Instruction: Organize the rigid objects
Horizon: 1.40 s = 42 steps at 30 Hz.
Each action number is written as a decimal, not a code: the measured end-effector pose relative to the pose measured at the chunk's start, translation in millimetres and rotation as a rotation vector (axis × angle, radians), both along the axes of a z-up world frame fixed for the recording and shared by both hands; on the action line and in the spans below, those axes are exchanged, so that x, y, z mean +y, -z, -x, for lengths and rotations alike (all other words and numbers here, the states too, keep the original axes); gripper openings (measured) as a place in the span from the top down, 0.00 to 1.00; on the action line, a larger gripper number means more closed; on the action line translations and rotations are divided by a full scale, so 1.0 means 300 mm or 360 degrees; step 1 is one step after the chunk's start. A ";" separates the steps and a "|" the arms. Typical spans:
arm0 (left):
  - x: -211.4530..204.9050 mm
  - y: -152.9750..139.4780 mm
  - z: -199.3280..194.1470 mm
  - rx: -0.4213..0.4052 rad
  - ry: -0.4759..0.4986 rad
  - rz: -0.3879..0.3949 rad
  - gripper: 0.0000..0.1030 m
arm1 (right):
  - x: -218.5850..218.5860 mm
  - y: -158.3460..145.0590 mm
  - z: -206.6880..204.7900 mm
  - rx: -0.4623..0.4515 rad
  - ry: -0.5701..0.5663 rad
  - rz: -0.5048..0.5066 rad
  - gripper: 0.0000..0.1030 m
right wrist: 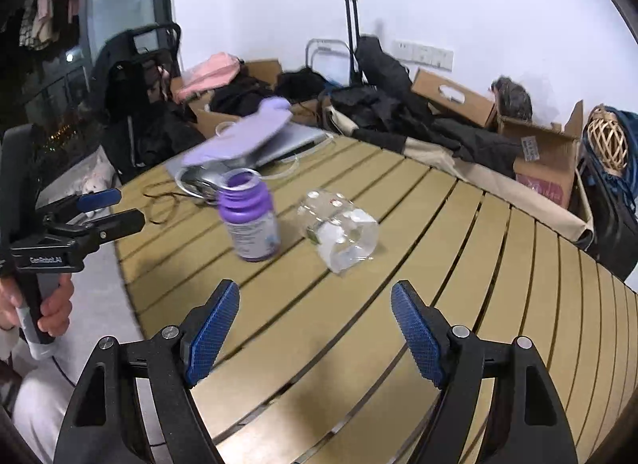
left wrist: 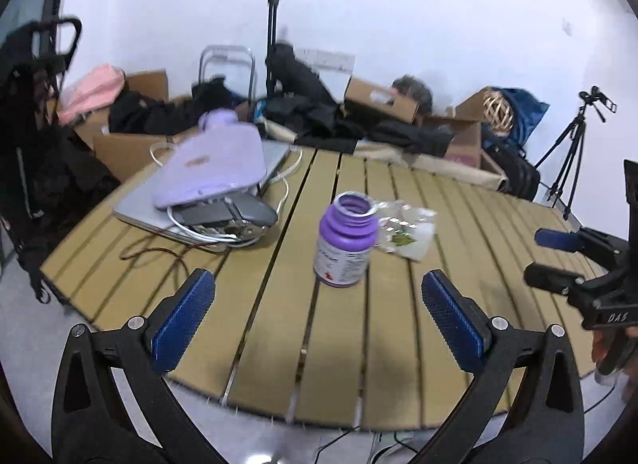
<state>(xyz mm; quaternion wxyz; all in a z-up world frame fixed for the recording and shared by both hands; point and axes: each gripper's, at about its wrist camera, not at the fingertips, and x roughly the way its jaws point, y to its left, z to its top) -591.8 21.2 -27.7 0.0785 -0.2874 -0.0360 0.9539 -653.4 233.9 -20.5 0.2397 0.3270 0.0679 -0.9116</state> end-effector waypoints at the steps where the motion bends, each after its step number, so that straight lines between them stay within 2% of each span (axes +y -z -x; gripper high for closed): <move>1: 0.003 -0.024 -0.052 0.0026 -0.0024 0.0013 0.00 | -0.003 -0.011 -0.033 0.0012 -0.0002 0.0002 0.19; 8: -0.019 -0.159 -0.454 0.0105 -0.0116 -0.0069 0.00 | 0.003 -0.119 -0.426 0.0136 0.0017 0.0034 0.19; 11: -0.057 -0.216 -0.642 0.0124 -0.0099 -0.0083 0.00 | 0.016 -0.162 -0.613 0.0172 -0.0044 0.0098 0.19; 13: -0.065 -0.256 -0.768 0.0151 -0.0095 -0.0036 0.00 | 0.015 -0.185 -0.710 0.0197 -0.0071 0.0092 0.19; 16: -0.069 -0.293 -0.944 0.0262 -0.0115 0.0031 0.00 | 0.029 -0.220 -0.873 0.0239 -0.0085 0.0129 0.19; 19: -0.047 -0.313 -1.083 0.0326 -0.0121 0.0107 0.00 | 0.042 -0.242 -1.006 0.0205 -0.0060 0.0175 0.19; 22: -0.037 -0.322 -1.209 0.0369 -0.0081 0.0123 0.00 | 0.047 -0.267 -1.127 0.0183 -0.0070 0.0223 0.19; 28: -0.039 -0.281 -1.393 0.0391 -0.0166 0.0132 0.00 | 0.050 -0.262 -1.356 0.0168 -0.0063 0.0283 0.19; 30: -0.044 -0.259 -1.453 0.0433 -0.0185 0.0152 0.00 | 0.048 -0.253 -1.399 0.0169 -0.0041 0.0260 0.19; 32: -0.054 -0.235 -1.511 0.0480 -0.0236 0.0170 0.00 | 0.040 -0.248 -1.455 0.0192 -0.0029 0.0231 0.19; 39: -0.109 -0.212 -1.640 0.0501 -0.0324 0.0124 0.00 | -0.001 -0.253 -1.627 0.0281 -0.0072 0.0197 0.19; 42: -0.117 -0.181 -1.729 0.0498 -0.0357 0.0141 0.00 | -0.022 -0.247 -1.698 0.0315 -0.0091 0.0223 0.19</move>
